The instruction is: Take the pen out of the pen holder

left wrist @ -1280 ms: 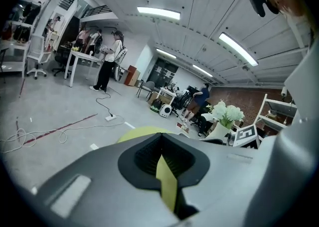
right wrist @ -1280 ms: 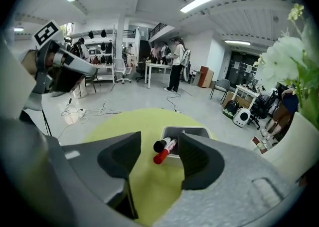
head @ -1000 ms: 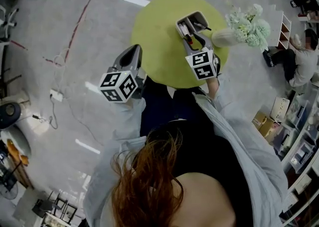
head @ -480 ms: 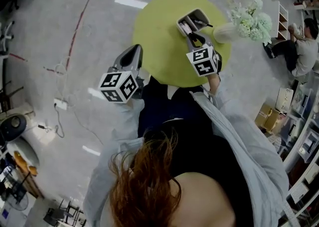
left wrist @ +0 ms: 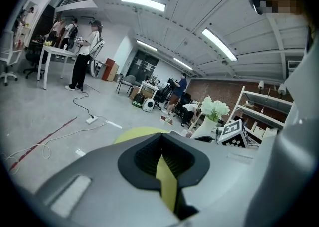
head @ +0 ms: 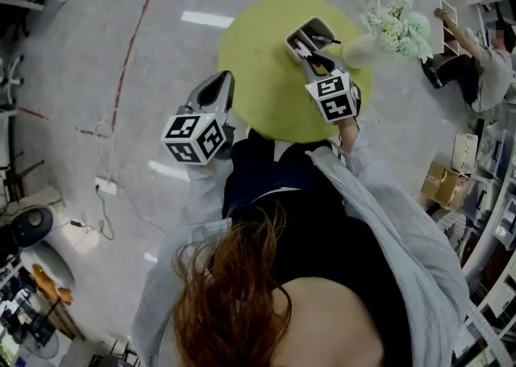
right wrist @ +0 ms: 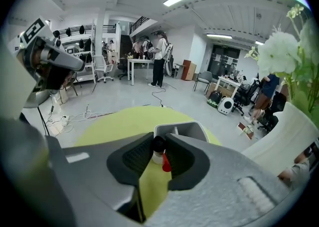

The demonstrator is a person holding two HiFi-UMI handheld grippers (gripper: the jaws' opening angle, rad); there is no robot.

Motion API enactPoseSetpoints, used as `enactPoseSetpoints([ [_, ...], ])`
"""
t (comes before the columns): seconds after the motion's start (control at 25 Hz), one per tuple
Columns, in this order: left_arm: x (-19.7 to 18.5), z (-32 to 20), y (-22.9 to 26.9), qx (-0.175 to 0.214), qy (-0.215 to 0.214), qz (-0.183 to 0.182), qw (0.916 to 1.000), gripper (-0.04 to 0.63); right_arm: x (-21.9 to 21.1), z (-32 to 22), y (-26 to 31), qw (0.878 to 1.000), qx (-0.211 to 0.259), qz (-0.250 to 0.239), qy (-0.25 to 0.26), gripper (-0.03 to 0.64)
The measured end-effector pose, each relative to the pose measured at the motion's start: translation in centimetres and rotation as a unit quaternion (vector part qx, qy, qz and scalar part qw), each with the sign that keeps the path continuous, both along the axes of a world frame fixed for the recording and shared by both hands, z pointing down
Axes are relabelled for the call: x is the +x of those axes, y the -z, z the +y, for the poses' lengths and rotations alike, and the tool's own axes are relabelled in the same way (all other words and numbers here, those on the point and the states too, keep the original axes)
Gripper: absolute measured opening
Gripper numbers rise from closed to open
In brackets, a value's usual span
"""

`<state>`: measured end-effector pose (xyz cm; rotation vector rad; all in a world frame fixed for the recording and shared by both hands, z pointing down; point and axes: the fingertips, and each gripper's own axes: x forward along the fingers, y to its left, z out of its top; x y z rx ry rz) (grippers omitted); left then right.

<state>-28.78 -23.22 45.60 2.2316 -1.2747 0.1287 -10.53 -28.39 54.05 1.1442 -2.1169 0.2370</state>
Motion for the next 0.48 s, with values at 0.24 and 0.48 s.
enactPoseSetpoints([
  [0.24,0.5,-0.1,0.5,0.009,-0.031,0.0,0.9995,0.015,0.4,0.1,2.3,0.999,0.018,-0.024,-0.032,0.075],
  [0.48,1.3,-0.5,1.3,0.022,-0.062,0.002,0.9978,0.015,1.2,0.9,4.8,0.997,0.034,-0.048,-0.058,0.075],
])
